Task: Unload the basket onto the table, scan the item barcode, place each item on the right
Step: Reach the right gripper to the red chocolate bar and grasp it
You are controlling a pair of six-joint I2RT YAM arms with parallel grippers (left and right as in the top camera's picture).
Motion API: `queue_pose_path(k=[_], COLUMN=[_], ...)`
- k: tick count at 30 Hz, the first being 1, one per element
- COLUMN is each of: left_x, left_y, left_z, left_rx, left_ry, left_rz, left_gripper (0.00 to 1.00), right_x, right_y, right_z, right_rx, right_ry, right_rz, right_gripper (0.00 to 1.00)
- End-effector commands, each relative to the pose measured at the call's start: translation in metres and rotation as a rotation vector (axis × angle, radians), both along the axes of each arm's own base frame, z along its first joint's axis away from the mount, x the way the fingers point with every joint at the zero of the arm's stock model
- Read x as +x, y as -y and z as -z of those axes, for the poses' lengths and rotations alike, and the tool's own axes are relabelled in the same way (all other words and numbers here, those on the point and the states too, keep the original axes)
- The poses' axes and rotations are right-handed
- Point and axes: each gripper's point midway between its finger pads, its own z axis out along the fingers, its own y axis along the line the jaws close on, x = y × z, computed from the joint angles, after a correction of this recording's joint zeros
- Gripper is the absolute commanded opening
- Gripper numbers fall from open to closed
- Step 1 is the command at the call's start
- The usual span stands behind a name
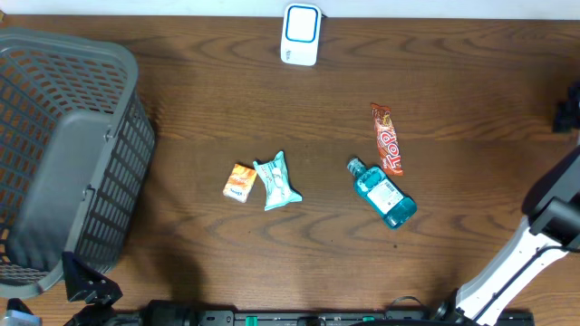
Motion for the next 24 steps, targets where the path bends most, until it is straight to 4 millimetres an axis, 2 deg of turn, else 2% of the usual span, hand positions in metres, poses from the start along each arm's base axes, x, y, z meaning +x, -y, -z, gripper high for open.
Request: queue_pose_path(k=[1,4,6,8,11,13,15,16,17,18,20,22,24], left_x=[-0.001,-0.001,-0.001,-0.001,-0.001,-0.001,0.0,0.0,0.0,0.0,0.0,0.0,0.0], left_y=[-0.002,-0.002,-0.002,-0.002,-0.002,-0.002,-0.002,-0.002,-0.002,-0.002,-0.002,-0.002,-0.002], left_z=[0.0,0.0,-0.001,-0.002,-0.002,-0.002,-0.003,-0.003,-0.003,-0.003,-0.003,-0.003,-0.003], left_rx=[0.008,0.008,0.008,0.007,0.007,0.007,0.007,0.007,0.007,0.007,0.007,0.007,0.007], left_ry=[-0.002,-0.001,0.003,0.006,0.006,0.007,0.01,0.011,0.011,0.011,0.013,0.013,0.014], left_rz=[-0.012,-0.012,-0.011,-0.011,-0.011,-0.011,-0.011,-0.011,-0.011,-0.011,-0.011,-0.011,-0.011], left_gripper=[1.0,1.0,1.0,1.0,1.0,1.0,1.0,1.0,1.0,1.0,1.0,1.0,1.0], right_x=[0.042,0.066,0.073,0.072,0.06,0.05,0.04,0.038,0.035,0.035,0.031,0.024,0.016], right_y=[-0.071,-0.152,-0.216,-0.267,-0.349,-0.386,-0.412,-0.417,-0.424,-0.425,-0.423,-0.408,-0.404], right_z=[-0.079,-0.106,-0.126,-0.138,-0.141,-0.13,-0.109,-0.101,-0.08,-0.075,-0.045,-0.016,0.002], right_rx=[0.08,0.306,0.482,0.617,0.854,0.935,0.945,0.934,0.888,0.873,0.738,0.529,0.404], right_ry=[0.245,0.388,0.46,0.483,0.45,0.376,0.267,0.235,0.171,0.157,0.081,0.021,-0.013], right_rz=[-0.175,-0.371,-0.511,-0.624,-0.773,-0.814,-0.815,-0.795,-0.727,-0.713,-0.611,-0.476,-0.409], right_gripper=[0.99,0.99,0.99,0.99,0.99,0.99,0.99,0.95,0.93,0.92,0.84,0.81,0.72])
